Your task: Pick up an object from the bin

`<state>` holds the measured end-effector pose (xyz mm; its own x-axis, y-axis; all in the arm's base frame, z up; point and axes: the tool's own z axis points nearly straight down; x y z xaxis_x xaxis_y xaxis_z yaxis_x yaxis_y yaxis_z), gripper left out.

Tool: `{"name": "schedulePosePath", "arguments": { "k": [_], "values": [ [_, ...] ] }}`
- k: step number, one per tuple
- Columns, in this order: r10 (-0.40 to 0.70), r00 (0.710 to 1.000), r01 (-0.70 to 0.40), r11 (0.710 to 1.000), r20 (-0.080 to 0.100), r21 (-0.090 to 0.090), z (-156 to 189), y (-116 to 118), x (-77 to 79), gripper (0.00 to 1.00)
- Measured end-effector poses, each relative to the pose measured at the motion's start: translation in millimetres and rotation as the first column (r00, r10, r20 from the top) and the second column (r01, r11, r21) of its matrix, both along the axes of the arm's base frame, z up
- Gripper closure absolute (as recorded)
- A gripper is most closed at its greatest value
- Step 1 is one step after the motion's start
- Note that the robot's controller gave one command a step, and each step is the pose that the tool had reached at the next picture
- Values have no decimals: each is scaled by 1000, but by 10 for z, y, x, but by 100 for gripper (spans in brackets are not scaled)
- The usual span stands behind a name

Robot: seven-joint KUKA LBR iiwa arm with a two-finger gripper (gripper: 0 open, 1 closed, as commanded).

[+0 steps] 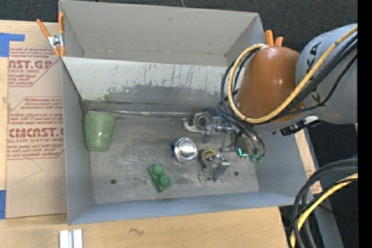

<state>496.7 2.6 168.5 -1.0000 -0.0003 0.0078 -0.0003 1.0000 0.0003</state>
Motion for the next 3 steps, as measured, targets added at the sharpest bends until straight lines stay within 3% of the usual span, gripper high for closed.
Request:
{"name": "schedulePosePath", "arguments": {
  "k": [1,2,3],
  "values": [
    [0,1000,0,1000,14,2,-955,280,540,0],
    [0,1000,0,1000,10,1,-924,271,528,100],
    [58,998,-58,998,18,0,408,300,506,100]
  ]
}}
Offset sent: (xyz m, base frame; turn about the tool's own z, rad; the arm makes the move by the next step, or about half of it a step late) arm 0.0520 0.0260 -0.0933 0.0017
